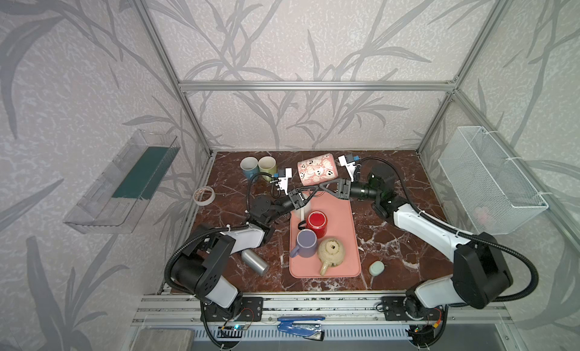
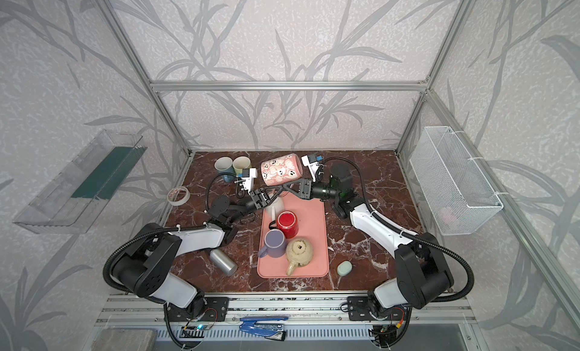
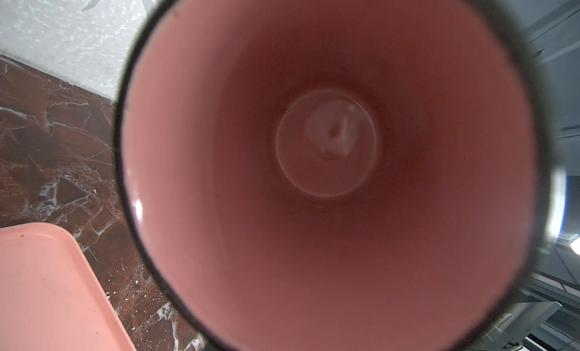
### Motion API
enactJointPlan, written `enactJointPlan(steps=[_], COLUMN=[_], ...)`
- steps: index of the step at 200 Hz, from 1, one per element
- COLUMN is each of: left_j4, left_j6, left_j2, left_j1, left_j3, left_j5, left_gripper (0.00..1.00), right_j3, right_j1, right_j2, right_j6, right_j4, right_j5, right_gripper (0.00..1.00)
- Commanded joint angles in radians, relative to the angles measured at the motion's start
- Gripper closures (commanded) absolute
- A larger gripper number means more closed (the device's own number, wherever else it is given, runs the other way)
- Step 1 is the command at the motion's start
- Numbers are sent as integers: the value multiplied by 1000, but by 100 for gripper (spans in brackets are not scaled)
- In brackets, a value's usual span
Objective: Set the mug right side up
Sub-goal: 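Hold the pink mug with the right gripper while the left gripper grasps it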
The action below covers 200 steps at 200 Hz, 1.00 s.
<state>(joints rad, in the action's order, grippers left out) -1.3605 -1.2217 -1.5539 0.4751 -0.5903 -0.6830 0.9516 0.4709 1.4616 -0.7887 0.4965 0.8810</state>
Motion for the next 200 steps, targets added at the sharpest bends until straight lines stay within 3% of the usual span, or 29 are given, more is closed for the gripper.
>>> enactJointPlan(steps=[1, 71, 109, 164, 200], left_j4=[-53, -53, -52, -53, -53], left_j6=[5, 4, 14, 29, 45], left_j2=[17, 15, 17, 23, 31], left_j1=[-3, -3, -2, -3, -3], left_j3=[-28, -26, -16, 29, 65], left_j5=[1, 9, 22, 58, 95], left_gripper=[72, 81, 100, 100, 100], right_j3=[3, -18, -27, -45, -56], right_j1=[12, 16, 17, 17, 17], right_j2=[-5, 9, 14, 16, 22], right_j6=[10, 0, 3, 12, 14], right_j4=[131, 161, 166, 166, 173], right_j5=[74, 77, 77, 75, 77], right_gripper=[100, 100, 100, 100, 84])
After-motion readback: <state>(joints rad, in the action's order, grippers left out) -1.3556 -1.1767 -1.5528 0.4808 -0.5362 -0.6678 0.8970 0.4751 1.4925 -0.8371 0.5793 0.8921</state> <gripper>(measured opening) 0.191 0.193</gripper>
